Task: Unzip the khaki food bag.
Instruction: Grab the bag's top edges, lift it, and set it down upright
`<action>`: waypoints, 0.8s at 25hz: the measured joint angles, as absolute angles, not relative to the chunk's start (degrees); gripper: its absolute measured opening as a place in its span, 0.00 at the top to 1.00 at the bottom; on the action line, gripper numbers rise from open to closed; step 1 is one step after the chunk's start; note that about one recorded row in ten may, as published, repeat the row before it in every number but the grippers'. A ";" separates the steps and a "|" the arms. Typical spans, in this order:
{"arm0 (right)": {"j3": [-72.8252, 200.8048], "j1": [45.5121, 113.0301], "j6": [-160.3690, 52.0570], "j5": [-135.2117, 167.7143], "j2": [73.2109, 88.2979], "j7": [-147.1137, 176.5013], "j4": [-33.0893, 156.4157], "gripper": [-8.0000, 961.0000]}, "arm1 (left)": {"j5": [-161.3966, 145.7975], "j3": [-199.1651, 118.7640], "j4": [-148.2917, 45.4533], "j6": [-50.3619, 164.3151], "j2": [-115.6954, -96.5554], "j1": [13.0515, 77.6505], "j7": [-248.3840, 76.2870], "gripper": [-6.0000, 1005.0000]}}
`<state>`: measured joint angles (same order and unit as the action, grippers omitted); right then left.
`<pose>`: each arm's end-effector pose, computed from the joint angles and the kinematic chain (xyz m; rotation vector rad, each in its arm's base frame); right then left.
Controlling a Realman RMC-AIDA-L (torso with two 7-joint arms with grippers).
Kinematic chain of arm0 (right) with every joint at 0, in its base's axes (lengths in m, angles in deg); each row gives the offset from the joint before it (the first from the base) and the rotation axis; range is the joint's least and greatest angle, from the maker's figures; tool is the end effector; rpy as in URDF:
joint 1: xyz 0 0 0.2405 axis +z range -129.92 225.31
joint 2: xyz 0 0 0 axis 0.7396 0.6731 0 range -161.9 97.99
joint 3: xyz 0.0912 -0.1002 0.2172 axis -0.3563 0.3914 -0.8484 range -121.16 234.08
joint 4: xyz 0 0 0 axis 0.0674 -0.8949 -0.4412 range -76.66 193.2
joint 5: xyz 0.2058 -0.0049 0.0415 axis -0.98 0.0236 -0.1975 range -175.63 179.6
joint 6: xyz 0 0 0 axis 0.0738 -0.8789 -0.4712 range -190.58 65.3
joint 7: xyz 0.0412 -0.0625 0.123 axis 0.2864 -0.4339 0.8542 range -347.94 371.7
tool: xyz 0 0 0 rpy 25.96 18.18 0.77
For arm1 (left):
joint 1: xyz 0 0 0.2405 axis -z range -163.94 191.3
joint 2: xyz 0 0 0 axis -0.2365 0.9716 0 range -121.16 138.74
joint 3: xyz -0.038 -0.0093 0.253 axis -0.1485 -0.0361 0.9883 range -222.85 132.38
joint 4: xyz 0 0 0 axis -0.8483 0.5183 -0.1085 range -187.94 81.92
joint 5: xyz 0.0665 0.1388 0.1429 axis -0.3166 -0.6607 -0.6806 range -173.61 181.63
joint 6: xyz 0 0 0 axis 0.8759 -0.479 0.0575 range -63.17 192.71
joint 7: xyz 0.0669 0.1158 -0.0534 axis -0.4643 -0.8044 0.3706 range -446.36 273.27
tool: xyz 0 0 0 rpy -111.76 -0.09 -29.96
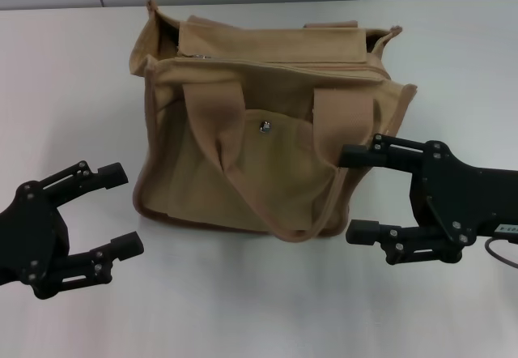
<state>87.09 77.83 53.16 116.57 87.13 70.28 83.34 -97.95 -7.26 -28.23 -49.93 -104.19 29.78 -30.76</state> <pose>0.2368 0.2628 -0.0022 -2.8352 0.2192 1.3235 -0.3040 0.2172 0.0383 -2.6309 -0.3658 -1.2063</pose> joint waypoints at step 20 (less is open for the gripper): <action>87.80 77.57 51.05 116.50 87.22 69.70 81.90 0.14 | -98.65 -7.18 -28.35 -49.03 -104.86 31.04 -30.80 0.16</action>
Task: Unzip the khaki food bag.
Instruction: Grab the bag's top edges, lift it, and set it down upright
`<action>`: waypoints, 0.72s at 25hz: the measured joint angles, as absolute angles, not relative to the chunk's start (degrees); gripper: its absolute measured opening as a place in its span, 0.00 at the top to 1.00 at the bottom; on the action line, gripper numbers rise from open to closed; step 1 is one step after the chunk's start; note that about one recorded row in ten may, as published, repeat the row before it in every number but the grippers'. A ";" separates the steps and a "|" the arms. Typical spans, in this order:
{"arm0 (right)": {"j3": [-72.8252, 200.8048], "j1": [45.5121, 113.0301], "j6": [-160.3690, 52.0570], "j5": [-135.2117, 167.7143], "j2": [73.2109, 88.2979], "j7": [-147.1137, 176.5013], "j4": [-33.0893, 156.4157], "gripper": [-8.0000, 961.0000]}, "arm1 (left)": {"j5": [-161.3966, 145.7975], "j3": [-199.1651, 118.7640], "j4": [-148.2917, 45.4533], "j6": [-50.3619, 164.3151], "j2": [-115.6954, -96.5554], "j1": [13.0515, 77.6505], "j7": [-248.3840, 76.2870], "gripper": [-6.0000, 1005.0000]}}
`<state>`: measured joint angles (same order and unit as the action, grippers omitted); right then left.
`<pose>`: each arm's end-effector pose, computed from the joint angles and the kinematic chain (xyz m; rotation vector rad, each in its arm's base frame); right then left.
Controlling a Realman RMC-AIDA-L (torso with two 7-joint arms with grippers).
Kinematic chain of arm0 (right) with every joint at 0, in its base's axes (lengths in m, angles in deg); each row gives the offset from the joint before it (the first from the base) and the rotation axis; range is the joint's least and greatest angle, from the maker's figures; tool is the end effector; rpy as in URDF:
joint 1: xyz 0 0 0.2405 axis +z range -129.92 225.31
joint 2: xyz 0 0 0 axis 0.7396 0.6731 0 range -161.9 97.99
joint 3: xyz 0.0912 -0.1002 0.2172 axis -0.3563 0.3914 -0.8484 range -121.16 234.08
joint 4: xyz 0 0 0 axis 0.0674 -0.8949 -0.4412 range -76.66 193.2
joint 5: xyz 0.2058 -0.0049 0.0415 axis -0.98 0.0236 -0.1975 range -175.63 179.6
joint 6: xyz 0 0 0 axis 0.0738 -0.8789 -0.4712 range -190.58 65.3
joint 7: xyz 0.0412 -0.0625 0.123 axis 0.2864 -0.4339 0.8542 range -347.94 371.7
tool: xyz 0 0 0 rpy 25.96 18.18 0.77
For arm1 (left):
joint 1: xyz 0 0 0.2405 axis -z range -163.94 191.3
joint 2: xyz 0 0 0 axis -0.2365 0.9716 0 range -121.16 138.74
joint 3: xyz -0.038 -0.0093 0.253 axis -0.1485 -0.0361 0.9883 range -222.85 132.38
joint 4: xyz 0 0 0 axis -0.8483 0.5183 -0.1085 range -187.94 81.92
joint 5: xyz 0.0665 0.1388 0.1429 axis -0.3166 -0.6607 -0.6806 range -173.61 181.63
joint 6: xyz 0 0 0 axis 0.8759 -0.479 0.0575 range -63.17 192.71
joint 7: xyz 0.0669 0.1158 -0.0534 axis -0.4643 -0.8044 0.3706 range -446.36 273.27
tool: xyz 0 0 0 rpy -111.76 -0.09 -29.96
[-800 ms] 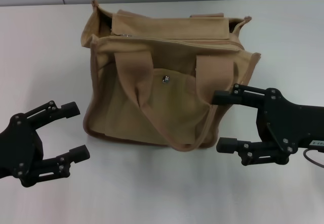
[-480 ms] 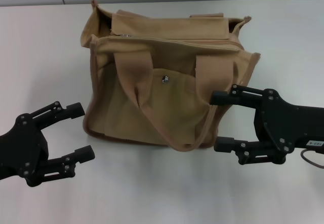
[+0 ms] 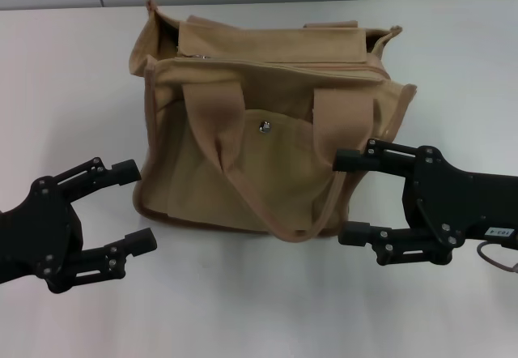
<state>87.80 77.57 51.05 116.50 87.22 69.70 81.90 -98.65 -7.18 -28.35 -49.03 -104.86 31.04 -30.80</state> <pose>0.2396 0.2624 -0.0093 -2.8298 0.2556 1.3018 -0.2988 0.2235 0.0319 -2.6474 -0.3570 -1.2052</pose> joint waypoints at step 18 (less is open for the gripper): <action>87.93 77.75 51.06 116.50 87.23 69.71 81.91 0.14 | -98.64 -7.18 -27.97 -48.76 -105.12 31.28 -30.73 0.17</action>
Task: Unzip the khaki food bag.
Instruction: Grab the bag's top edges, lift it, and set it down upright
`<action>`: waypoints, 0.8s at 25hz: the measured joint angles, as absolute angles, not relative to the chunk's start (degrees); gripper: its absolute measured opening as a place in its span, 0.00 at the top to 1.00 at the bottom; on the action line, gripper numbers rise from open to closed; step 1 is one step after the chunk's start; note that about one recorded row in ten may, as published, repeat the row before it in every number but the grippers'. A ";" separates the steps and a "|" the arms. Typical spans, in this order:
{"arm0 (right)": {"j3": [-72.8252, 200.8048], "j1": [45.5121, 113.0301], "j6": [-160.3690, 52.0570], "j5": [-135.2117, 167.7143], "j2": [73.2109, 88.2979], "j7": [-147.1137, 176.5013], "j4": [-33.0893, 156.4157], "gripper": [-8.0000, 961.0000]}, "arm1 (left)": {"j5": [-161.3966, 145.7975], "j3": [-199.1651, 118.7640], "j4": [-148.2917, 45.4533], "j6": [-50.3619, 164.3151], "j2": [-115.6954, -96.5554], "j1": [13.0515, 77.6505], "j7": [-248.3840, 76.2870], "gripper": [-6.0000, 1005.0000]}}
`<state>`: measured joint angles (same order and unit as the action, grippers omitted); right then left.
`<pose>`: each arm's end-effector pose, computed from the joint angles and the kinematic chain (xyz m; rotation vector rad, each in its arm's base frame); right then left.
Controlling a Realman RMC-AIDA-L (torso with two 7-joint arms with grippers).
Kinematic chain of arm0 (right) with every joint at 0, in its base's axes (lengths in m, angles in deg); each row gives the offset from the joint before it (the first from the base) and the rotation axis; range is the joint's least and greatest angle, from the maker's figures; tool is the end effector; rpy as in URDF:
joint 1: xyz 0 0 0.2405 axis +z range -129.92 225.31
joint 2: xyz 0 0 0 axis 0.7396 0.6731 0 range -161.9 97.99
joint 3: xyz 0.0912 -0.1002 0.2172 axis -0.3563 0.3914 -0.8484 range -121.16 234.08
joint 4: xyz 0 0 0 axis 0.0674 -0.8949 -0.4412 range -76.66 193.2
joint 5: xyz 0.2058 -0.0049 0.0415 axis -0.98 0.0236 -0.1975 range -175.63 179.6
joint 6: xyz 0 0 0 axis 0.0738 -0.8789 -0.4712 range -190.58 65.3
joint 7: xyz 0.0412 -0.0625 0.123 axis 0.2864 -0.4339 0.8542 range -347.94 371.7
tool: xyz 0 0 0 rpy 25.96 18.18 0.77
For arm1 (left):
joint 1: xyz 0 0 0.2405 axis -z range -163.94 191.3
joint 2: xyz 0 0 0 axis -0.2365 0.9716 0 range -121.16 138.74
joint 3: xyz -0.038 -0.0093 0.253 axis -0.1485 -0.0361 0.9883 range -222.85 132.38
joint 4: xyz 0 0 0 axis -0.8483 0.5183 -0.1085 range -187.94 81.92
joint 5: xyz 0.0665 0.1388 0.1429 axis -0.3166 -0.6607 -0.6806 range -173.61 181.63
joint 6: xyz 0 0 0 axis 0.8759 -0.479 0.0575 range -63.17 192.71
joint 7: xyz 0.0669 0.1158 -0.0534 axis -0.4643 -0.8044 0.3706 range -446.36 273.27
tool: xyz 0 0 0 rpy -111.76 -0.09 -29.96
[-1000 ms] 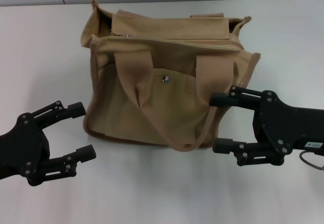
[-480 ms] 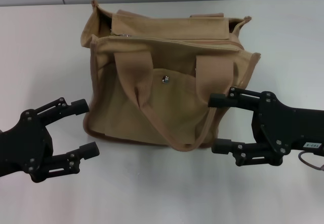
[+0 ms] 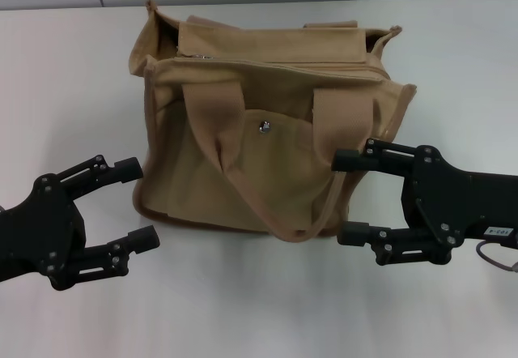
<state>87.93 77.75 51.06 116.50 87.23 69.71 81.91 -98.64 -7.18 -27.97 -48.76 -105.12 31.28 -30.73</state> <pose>0.2387 0.2629 -0.0096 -2.8340 0.2510 1.3018 -0.2973 0.2255 0.0309 -2.6484 -0.3496 -1.2022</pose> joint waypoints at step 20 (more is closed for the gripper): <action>88.77 77.84 51.10 116.47 87.26 69.71 81.91 0.14 | -98.64 -7.18 -27.96 -48.51 -105.36 31.79 -30.77 0.19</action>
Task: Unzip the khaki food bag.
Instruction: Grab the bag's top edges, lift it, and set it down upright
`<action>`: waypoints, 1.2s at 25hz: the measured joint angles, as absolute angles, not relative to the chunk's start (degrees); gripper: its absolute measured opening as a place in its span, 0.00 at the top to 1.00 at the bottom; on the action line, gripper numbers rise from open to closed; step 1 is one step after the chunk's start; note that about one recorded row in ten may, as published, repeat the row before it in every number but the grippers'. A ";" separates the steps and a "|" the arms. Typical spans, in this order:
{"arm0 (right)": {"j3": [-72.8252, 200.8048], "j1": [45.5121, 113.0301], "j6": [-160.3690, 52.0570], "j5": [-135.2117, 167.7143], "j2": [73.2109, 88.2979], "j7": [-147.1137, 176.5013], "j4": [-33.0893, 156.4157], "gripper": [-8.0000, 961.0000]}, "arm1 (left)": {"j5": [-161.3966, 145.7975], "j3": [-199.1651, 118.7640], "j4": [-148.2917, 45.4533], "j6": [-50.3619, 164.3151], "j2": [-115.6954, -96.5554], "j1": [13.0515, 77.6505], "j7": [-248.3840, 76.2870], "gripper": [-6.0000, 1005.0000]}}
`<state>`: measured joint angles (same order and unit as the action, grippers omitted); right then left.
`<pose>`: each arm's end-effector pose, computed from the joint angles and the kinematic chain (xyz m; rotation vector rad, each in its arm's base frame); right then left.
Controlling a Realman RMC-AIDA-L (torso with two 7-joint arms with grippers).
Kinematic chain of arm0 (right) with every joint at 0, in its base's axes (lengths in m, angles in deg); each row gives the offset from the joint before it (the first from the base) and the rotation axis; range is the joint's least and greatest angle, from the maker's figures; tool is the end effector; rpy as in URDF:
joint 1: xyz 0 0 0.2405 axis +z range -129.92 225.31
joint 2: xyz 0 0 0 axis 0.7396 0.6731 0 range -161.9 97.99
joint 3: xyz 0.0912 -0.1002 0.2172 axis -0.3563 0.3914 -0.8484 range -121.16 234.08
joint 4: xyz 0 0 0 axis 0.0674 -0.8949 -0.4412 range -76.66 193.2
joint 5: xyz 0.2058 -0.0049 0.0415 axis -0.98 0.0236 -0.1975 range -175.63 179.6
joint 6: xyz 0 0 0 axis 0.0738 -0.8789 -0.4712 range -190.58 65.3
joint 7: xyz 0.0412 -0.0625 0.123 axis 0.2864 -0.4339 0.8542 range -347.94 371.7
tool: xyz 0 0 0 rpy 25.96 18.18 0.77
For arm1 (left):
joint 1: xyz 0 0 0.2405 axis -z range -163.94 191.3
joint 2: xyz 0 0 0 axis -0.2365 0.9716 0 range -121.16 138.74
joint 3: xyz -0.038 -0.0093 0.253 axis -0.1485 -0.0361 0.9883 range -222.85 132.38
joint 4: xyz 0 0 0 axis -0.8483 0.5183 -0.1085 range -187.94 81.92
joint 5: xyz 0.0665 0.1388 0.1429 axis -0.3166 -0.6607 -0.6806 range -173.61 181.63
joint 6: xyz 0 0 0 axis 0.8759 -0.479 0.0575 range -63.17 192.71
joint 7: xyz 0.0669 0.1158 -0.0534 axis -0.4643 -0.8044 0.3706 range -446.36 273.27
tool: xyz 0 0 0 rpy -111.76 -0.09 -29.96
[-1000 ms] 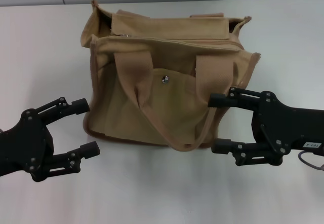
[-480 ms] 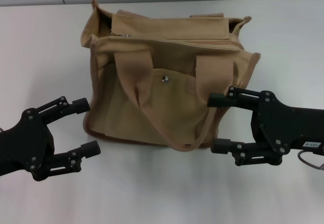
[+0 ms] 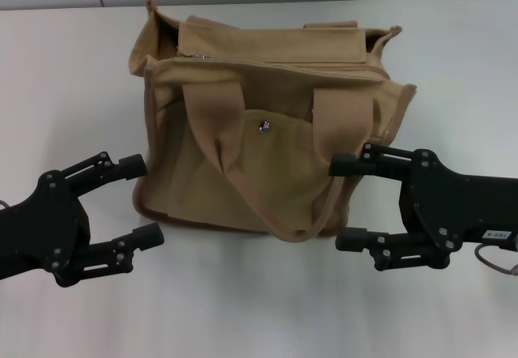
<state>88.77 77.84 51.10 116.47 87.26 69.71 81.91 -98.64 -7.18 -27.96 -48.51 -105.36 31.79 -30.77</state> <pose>0.2378 0.2621 -0.0110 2.8494 -0.2464 -1.2981 -0.2948 0.2284 0.0292 -2.6503 -0.3408 -1.2053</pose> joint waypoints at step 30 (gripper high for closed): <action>89.30 77.89 50.86 116.46 87.31 69.72 81.21 0.14 | -98.64 -7.11 -27.95 -47.85 -105.91 32.21 -30.99 0.22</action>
